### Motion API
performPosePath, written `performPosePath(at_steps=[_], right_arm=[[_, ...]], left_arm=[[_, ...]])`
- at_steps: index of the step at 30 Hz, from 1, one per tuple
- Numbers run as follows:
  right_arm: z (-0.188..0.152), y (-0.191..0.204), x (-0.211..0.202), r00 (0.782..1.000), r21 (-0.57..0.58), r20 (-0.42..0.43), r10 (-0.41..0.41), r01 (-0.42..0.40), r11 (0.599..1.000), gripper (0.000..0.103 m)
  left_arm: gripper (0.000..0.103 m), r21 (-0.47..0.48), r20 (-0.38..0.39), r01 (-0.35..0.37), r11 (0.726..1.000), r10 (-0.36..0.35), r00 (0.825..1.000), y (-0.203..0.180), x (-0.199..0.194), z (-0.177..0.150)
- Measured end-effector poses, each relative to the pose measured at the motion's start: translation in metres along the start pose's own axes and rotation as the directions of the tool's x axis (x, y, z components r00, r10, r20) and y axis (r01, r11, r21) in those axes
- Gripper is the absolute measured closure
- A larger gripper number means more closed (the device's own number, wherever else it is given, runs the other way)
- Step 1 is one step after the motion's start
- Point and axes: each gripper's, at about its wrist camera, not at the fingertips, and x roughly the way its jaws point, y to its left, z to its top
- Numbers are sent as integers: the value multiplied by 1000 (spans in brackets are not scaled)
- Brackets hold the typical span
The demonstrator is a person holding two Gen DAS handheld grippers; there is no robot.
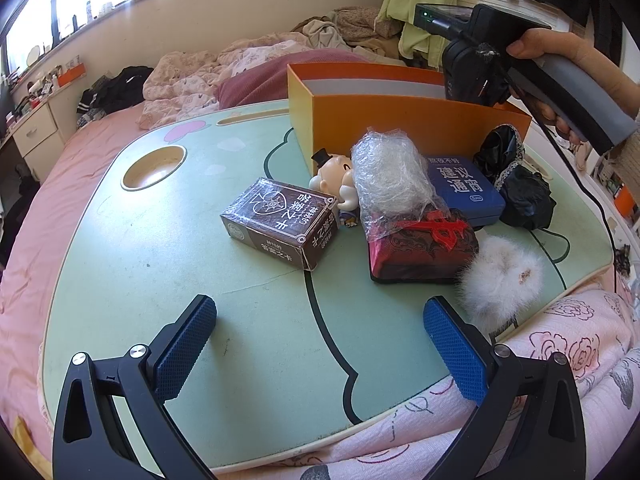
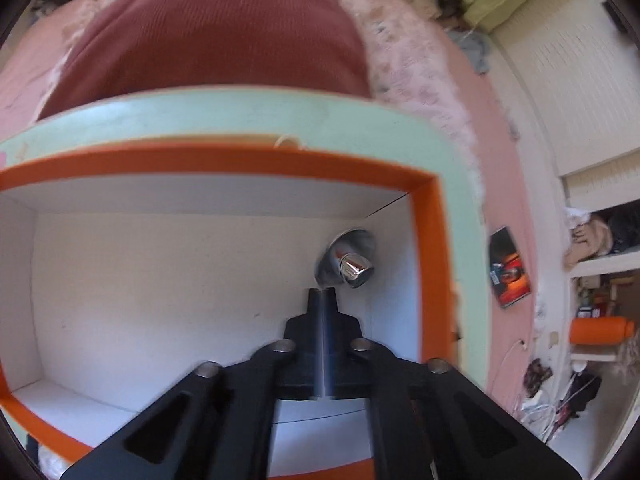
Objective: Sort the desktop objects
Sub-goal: 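Grasp the small silver metal object inside the orange box with the right gripper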
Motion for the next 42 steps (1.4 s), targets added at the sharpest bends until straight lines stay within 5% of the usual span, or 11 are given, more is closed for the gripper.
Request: performPosePath(at_steps=[12, 17, 23, 25, 28, 29, 30, 32, 34, 37, 42], right_arm=[[-6, -33, -39, 973, 83, 137, 186, -198, 977, 102], [-34, -60, -76, 882, 57, 201, 427, -445, 894, 102], [-82, -89, -94, 687, 0, 171, 706, -717, 698, 102], [-94, -93, -94, 661, 0, 168, 731, -742, 670, 102], [-91, -105, -94, 690, 41, 255, 678, -708, 705, 99], [-86, -107, -95, 699, 53, 280, 658, -696, 716, 88], [-77, -105, -96, 719, 69, 302, 626, -672, 738, 60], [-64, -99, -97, 758, 85, 340, 557, -614, 785, 42], [-43, -75, -91, 845, 34, 309, 437, -469, 883, 44], [-18, -28, -70, 941, -93, 200, 274, -260, 961, 82], [-5, 5, -37, 989, -274, 140, 38, 2, 962, 86]], left_arm=[[0, -6, 1, -4, 1000, 4, 1000, 0, 0, 0], [0, -8, 1, -4, 1000, 4, 1000, 0, 0, 0], [0, -10, 1, -6, 1000, 6, 1000, 0, 0, 0], [0, -11, 1, -7, 1000, 7, 1000, 0, 0, 0], [0, -12, 1, -8, 1000, 8, 1000, 0, 0, -1], [0, -13, 1, -8, 1000, 8, 1000, 0, 0, -1], [0, -13, 1, -9, 1000, 9, 1000, 0, 0, 0], [0, -14, 1, -9, 1000, 9, 1000, 1, 0, 0], [0, -14, 2, -8, 1000, 8, 1000, 1, 0, 0], [0, -15, 2, -10, 1000, 10, 1000, 0, 0, 0], [0, -19, 2, -12, 1000, 12, 1000, 0, 0, 0]])
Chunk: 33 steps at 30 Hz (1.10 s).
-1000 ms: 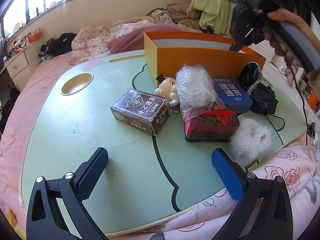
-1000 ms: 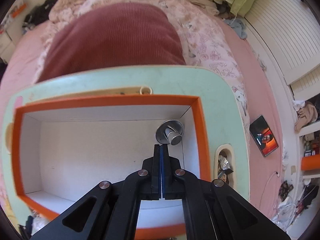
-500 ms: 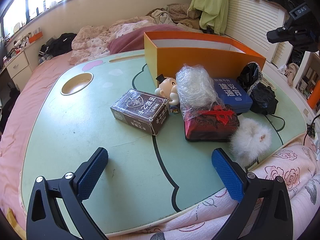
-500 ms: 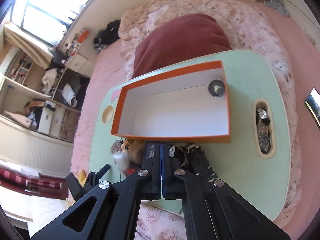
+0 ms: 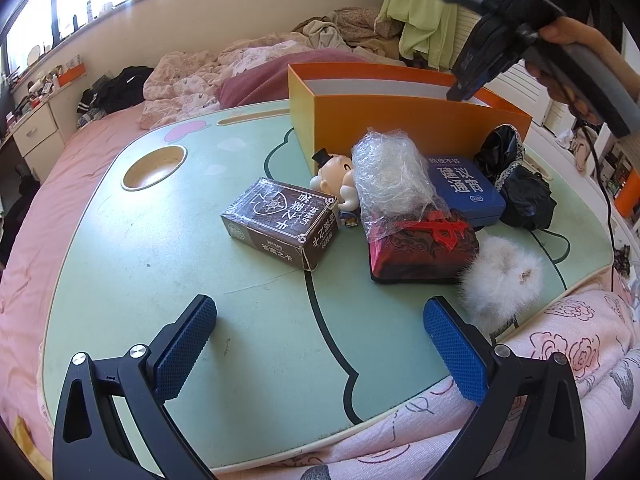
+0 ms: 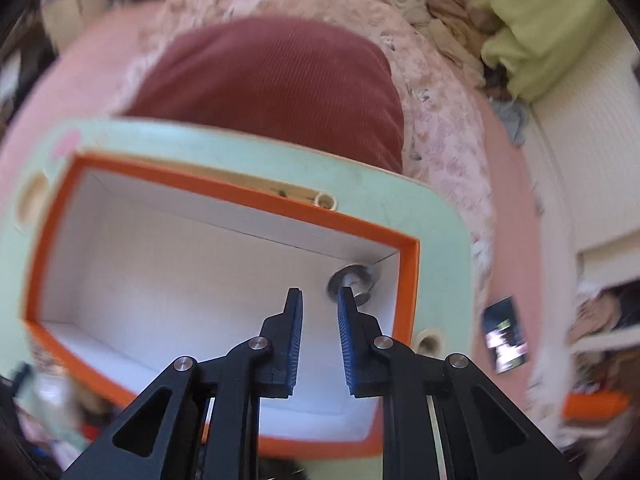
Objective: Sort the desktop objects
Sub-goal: 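Grasp the small silver metal object inside the orange box with the right gripper, then lift the silver object out and set it beside the white fluffy ball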
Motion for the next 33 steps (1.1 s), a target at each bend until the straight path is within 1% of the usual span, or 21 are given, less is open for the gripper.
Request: performPosePath(at_steps=[2, 4, 7, 8, 9, 11, 13, 14, 15, 17, 20, 23, 26, 28, 30, 31, 32, 33], right_arm=[[4, -5, 9, 999, 7, -26, -21, 21, 1000, 86], [5, -10, 15, 999, 3, -33, -37, 37, 999, 85], [6, -10, 22, 997, -14, -46, -63, 62, 998, 75], [9, -7, 27, 996, -16, -49, -71, 70, 997, 68], [11, -5, 31, 996, -19, -55, -76, 75, 997, 64], [14, -3, 41, 994, -15, -72, -77, 77, 997, 61], [16, -5, 44, 996, 41, -60, -73, 75, 996, 61], [17, -7, 45, 997, 67, -67, -49, 53, 996, 74], [18, -10, 45, 997, 95, -78, -3, 10, 995, 77], [17, -10, 42, 996, 114, -77, 49, -40, 993, 77], [14, -6, 39, 997, 116, -59, 57, -49, 992, 77], [10, -5, 33, 996, 140, -16, 84, -81, 987, 77], [5, -9, 8, 989, 198, 94, 114, -130, 972, 77], [-5, -9, -17, 974, 224, 187, 131, -172, 959, 77], [-16, -3, -40, 955, 208, 257, 148, -204, 957, 77], [-22, -1, -47, 948, 200, 278, 155, -215, 956, 77], [-30, 2, -57, 936, 196, 306, 174, -240, 951, 77], [-41, 5, -68, 919, 188, 334, 210, -283, 941, 77]], left_arm=[[0, -1, 0, -1, 1000, 1, 1000, 0, 0, 0], [0, -3, 0, -2, 1000, 2, 1000, 0, 0, 0], [0, -5, 0, -4, 1000, 4, 1000, 0, 0, 0], [0, -6, 0, -4, 1000, 4, 1000, 0, 0, 0], [0, -6, 0, -5, 1000, 5, 1000, 0, 0, 0], [0, -7, 0, -6, 1000, 6, 1000, 0, 0, 0], [0, -9, 1, -10, 1000, 10, 1000, -2, 0, 0], [0, -10, 1, -10, 1000, 10, 1000, -2, 0, 0], [0, -11, 0, -10, 1000, 10, 1000, -2, 0, 1], [0, -12, 1, -11, 1000, 11, 1000, -2, 0, 1], [0, -13, 1, -12, 1000, 12, 1000, -2, 0, 1], [0, -15, 1, -13, 1000, 13, 1000, -2, 1, 1], [0, -16, 1, -14, 1000, 14, 1000, -2, 0, 1], [0, -17, 1, -15, 1000, 15, 1000, -2, 0, 1], [0, -18, 1, -15, 1000, 15, 1000, -2, 0, 1], [0, -18, 1, -16, 1000, 16, 1000, -2, 0, 1], [0, -18, 1, -16, 1000, 16, 1000, -2, 0, 1], [0, -19, 1, -16, 1000, 16, 1000, -2, 0, 1]])
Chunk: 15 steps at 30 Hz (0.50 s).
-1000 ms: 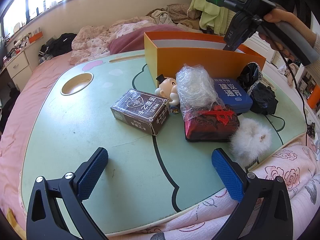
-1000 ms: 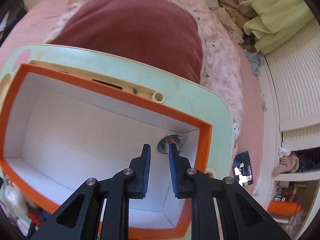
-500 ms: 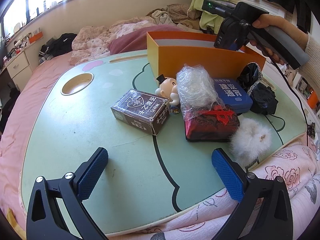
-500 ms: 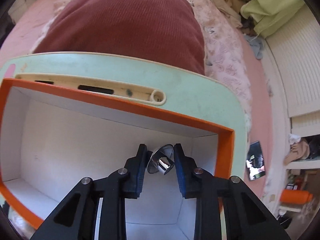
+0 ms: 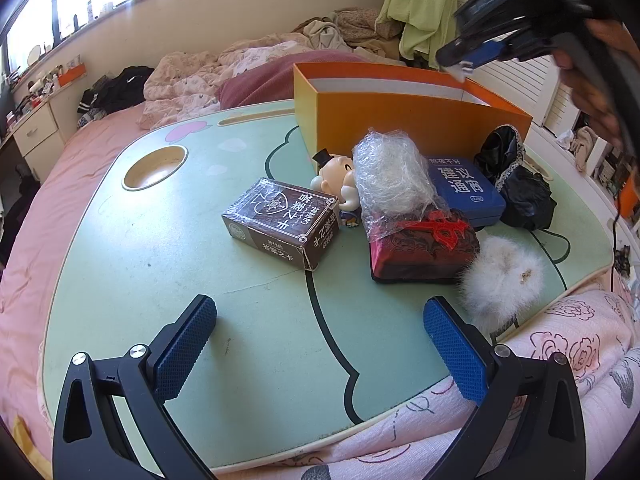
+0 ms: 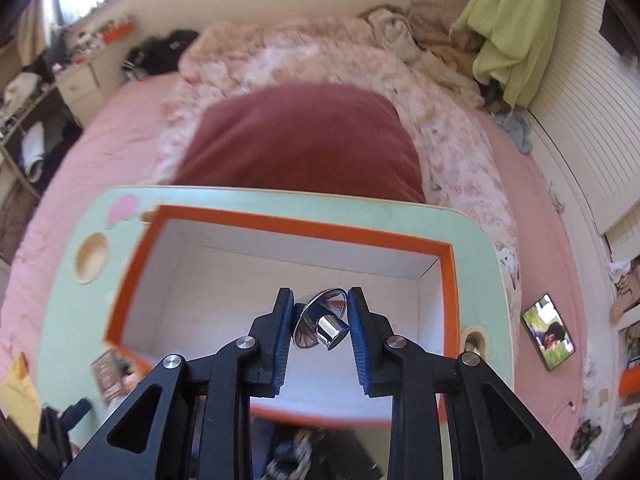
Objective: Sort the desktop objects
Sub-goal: 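Lift the silver object out and set it beside the white fluffy ball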
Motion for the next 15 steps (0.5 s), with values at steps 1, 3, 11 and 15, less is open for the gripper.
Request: performPosePath(at_steps=[1, 3, 11, 15], right_arm=[[-5, 1, -6, 999, 4, 8, 31, -31, 1000, 77], [-22, 4, -19, 993, 8, 11, 119, -119, 993, 77], [-72, 19, -7, 961, 14, -70, 266, -266, 964, 77], [-89, 25, 17, 964, 20, -95, 248, -247, 969, 75]], left_arm=[[0, 0, 0, 0, 1000, 0, 1000, 0, 0, 0], [0, -2, 0, -2, 1000, 2, 1000, 0, 0, -1], [0, -5, 0, -4, 1000, 4, 1000, 0, 0, -1], [0, -7, 1, -5, 1000, 5, 1000, 0, 0, -1]])
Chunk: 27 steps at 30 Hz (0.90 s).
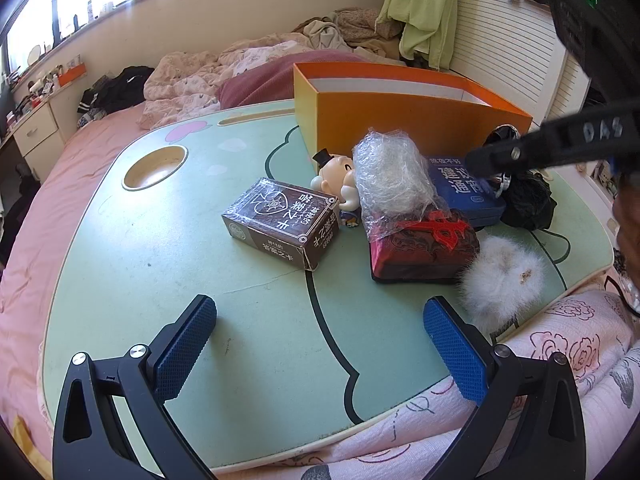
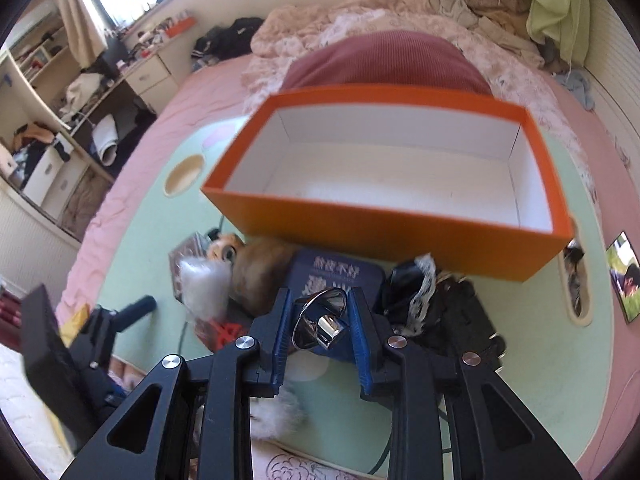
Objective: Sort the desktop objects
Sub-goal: 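Lift the silver object out and set it beside the white fluffy ball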
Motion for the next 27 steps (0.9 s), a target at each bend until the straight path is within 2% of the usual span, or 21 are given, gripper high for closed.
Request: performPosePath(at_steps=[2, 4, 9, 13, 17, 20, 24, 25, 27], right_arm=[[-4, -2, 3, 1000, 8, 22, 4, -4, 1000, 74], [-5, -3, -1, 999, 13, 36, 19, -19, 1000, 69], [-15, -15, -27, 985, 59, 155, 80, -90, 994, 52], [-33, -22, -41, 975, 87, 212, 72, -93, 992, 51], [-58, -22, -48, 974, 50, 221, -51, 41, 998, 50], [-75, -25, -46, 973, 32, 203, -111, 107, 994, 45], [-89, -37, -29, 976, 48, 133, -174, 169, 984, 25], [-88, -35, -27, 966, 38, 135, -220, 217, 975, 21], [-89, -30, -23, 956, 9, 114, -269, 270, 963, 8]], left_arm=[[0, -1, 0, -1, 1000, 1, 1000, 0, 0, 0], [0, -2, 0, -1, 1000, 1, 1000, 0, 0, 0], [0, -5, 0, -3, 1000, 3, 1000, 0, 0, 0], [0, -7, 0, -5, 1000, 5, 1000, 0, 0, 0], [0, -9, 1, -7, 1000, 7, 1000, 0, 0, 0], [0, -10, 1, -9, 1000, 9, 1000, 0, 0, 0], [0, -13, 0, -10, 1000, 10, 1000, 0, 0, 0], [0, -10, 1, -13, 1000, 13, 1000, -1, 0, 0], [0, -11, 1, -13, 1000, 13, 1000, 0, -1, 0]])
